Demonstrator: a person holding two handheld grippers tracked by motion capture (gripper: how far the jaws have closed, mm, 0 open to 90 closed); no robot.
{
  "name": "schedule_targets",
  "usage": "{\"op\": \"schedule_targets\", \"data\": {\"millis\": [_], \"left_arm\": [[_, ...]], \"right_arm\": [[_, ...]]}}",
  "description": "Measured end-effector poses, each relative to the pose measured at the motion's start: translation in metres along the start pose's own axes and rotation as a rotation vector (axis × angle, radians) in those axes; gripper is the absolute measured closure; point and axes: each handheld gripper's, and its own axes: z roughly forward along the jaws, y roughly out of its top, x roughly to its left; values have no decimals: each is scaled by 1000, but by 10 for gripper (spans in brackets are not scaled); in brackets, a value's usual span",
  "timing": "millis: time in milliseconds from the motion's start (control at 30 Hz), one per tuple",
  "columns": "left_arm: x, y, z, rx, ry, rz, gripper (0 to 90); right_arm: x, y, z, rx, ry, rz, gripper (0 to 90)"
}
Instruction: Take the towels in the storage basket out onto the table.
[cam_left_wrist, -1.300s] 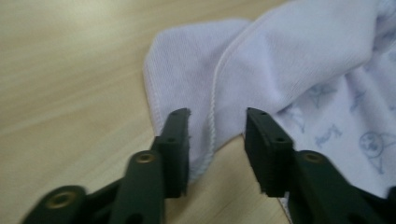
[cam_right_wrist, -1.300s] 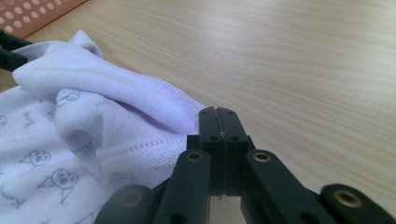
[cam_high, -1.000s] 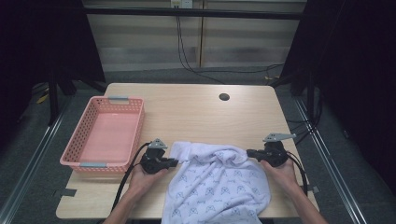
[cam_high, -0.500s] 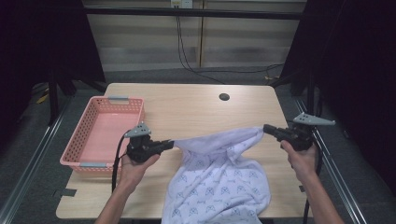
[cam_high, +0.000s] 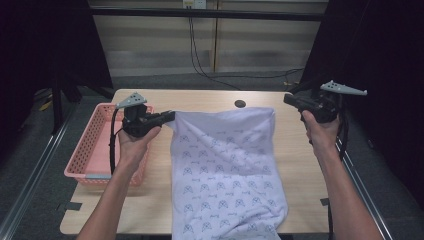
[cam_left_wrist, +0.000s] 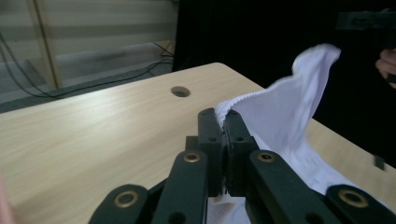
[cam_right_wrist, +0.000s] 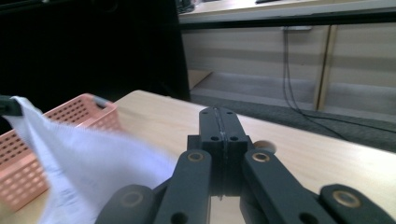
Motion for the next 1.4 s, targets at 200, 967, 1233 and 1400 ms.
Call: {"op": "schedule_targets", "data": {"millis": [200,967,1233,1400], "left_arm": [[21,-3,31,117,49,-27,857],[40,-39,28,178,87,-75,703],[47,-45,23,192,72,-92,697],[53,-49,23,193,56,-97,726]], "right_arm": [[-9,-3,22,74,-40,-13,900],[36,-145,112,387,116,-19,576],[40,-150,166,462,99,-33,649],[35,-147,173,453,51,-5,893]]}}
